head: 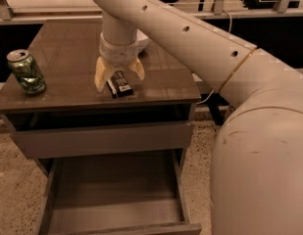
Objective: Pick rxbar chocolate from middle drawer and place on counter
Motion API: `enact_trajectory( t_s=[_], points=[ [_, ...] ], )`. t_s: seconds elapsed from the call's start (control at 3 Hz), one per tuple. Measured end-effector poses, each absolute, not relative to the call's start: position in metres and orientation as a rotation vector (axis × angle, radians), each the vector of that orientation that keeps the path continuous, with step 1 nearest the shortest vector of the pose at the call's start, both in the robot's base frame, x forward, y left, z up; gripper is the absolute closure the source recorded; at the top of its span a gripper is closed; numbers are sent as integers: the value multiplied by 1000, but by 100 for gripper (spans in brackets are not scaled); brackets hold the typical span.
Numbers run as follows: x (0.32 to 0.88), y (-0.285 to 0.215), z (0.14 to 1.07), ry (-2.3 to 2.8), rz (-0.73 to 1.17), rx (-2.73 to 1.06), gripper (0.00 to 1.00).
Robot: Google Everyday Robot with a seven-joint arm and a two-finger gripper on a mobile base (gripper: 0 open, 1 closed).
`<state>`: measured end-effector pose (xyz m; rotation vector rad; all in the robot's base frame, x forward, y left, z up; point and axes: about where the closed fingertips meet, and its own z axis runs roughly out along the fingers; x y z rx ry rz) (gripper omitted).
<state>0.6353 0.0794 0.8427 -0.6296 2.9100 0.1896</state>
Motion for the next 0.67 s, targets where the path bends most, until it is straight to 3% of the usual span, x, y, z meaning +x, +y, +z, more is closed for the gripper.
enact_trajectory(
  t_s=[0.33,0.67],
  points=[
    [643,69,868,2899,183,-619,0],
    [655,53,876,2944,303,-529,0]
  ],
)
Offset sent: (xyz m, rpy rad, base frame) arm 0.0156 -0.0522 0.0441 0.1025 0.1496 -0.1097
